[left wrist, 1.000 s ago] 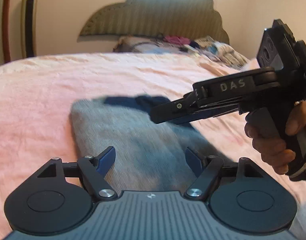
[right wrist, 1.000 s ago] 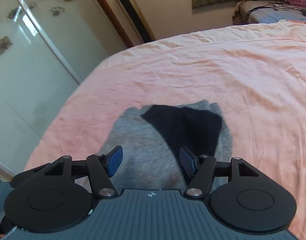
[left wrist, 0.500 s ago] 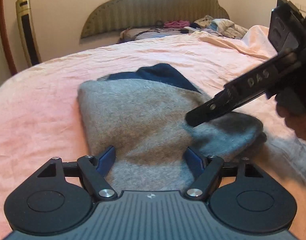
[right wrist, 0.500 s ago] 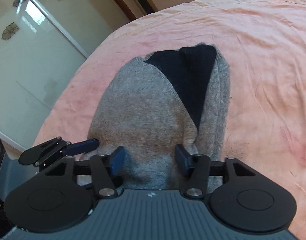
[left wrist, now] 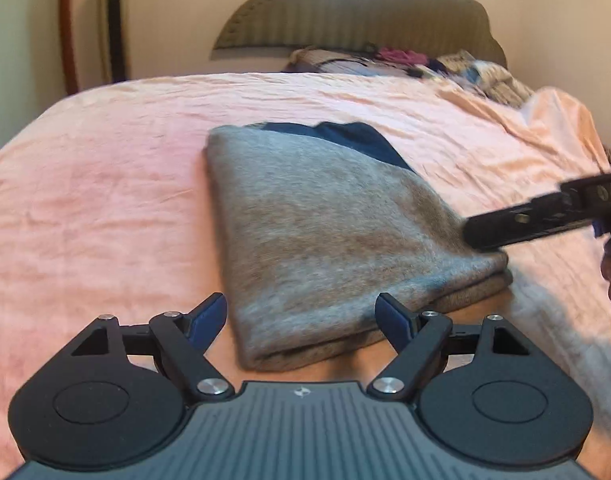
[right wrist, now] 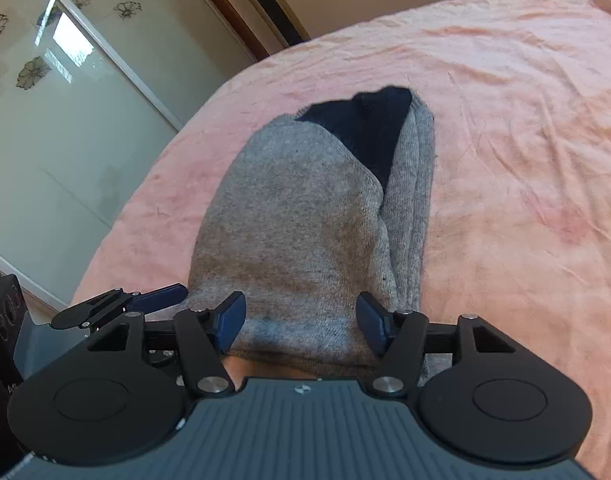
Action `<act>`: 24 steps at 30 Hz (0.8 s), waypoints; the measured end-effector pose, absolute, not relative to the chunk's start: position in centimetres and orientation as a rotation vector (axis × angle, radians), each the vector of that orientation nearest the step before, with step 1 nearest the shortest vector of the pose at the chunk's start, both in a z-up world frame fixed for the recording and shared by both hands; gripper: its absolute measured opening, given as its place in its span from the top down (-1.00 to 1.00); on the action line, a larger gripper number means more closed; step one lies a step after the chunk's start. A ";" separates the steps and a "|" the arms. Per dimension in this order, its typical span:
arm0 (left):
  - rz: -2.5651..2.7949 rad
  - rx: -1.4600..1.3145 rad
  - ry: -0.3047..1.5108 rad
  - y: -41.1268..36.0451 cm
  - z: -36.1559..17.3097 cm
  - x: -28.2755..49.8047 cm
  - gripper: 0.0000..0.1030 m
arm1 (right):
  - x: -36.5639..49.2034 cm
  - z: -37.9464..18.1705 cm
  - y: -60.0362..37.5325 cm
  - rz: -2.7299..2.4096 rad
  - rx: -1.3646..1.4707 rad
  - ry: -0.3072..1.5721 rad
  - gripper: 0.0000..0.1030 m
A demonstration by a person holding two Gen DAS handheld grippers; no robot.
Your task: Fold small clothes
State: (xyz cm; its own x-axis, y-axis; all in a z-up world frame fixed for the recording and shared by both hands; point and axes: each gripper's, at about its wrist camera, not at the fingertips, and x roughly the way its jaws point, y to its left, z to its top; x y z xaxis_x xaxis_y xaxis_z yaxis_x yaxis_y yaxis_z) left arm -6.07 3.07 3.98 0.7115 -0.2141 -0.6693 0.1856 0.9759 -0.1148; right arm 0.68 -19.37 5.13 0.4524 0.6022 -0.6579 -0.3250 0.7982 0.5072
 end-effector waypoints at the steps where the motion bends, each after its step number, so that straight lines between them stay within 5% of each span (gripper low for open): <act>1: -0.221 -0.115 0.777 4.1 3.8 -6.0 -0.58 | 0.2 5.4 -20.0 0.576 0.330 0.925 -0.41; 5: -0.219 -0.427 0.844 7.5 2.3 -5.1 -0.58 | 0.4 4.8 -23.1 0.491 0.408 0.947 -0.44; 8: -0.213 -0.541 0.857 8.6 2.1 -3.8 -0.55 | 1.1 3.0 -23.5 0.503 0.473 1.021 -0.28; 9: -0.203 -0.549 0.861 8.7 2.1 -3.5 -0.19 | 1.2 2.3 -23.3 0.508 0.476 1.038 -0.01; 10: -0.180 -0.524 0.886 8.5 2.1 -3.0 0.52 | 1.1 2.1 -23.0 0.505 0.462 1.030 0.21; 11: -0.169 -0.501 0.919 8.4 2.0 -2.6 0.62 | 1.0 2.1 -22.6 0.501 0.439 1.029 0.33; 13: -0.173 -0.442 0.923 8.5 2.4 -2.7 0.62 | 0.7 2.6 -22.2 0.518 0.410 1.018 0.55; 18: -0.102 -0.097 0.842 6.3 3.4 -4.1 0.58 | -0.3 2.9 -21.1 0.508 0.206 0.990 0.63; 20: -0.102 -0.095 0.804 5.8 4.4 -5.6 0.57 | -0.4 3.1 -21.6 0.508 0.229 0.984 0.51; 21: -0.101 -0.093 0.782 5.6 4.8 -6.3 0.47 | -0.8 3.7 -21.8 0.493 0.230 0.962 0.24; 23: -0.120 -0.088 0.744 4.9 5.5 -7.2 0.14 | -2.0 5.3 -21.8 0.464 0.189 0.875 0.15; 24: -0.122 -0.084 0.736 4.4 5.5 -7.2 -0.31 | -2.4 6.1 -21.6 0.464 0.173 0.837 0.13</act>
State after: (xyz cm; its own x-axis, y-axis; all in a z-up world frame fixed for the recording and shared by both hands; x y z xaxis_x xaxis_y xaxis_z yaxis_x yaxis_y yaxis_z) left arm -7.18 4.44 5.53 0.7343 -0.1404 -0.6642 0.0817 0.9895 -0.1188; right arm -2.41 -21.58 6.07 0.5770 0.4613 -0.6740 -0.3278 0.8866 0.3262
